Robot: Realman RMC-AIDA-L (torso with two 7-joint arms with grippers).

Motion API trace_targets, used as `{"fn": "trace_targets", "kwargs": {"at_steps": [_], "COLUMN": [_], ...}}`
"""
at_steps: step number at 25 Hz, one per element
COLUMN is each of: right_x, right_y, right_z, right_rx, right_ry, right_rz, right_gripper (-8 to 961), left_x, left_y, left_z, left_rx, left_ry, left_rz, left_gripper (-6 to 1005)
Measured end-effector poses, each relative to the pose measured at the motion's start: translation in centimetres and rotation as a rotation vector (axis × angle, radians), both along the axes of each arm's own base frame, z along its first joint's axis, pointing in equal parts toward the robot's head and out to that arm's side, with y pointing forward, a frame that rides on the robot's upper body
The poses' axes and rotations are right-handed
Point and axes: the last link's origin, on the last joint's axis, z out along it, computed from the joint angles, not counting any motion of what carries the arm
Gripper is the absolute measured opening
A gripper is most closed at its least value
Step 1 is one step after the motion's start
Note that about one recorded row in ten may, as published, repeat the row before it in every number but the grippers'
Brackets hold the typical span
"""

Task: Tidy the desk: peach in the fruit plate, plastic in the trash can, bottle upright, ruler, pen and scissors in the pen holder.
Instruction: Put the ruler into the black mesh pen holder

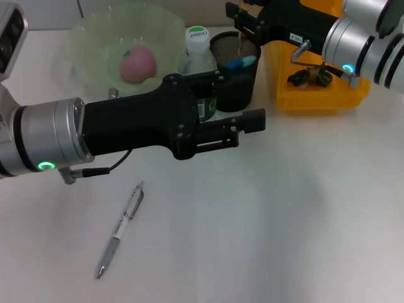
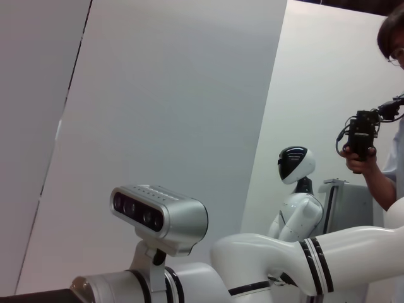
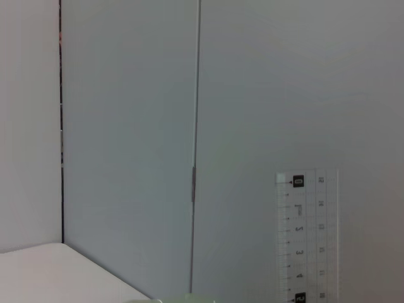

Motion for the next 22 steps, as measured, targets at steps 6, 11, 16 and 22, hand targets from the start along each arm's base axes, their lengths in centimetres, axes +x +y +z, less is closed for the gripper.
{"fn": "trace_targets", "kwargs": {"at_steps": [6, 11, 16, 22], "right_x": [0.1, 0.1, 0.1, 0.7], "right_y": [-0.1, -0.1, -0.1, -1.1], "right_z": [0.0, 0.0, 0.1, 0.7], "right_rx": [-0.002, -0.002, -0.001, -0.03], "right_ry": [0.004, 0.006, 0.013, 0.099], "right_rz": [-0.004, -0.004, -0.006, -0.019], "right_gripper": [438, 466, 485, 486], "left_x": [-0.1, -0.2, -0.2, -0.4], "left_y": [0.0, -0.1, -0.1, -0.1], "left_z": [0.0, 0.1, 0.1, 0.1], "left_rx": [0.001, -0.001, -0.001, 0.001], "left_ry": [-0.002, -0.003, -0.003, -0.002], "left_rz": [0.007, 0.008, 0.01, 0.014], "left_gripper": [628, 629, 629, 629]}}
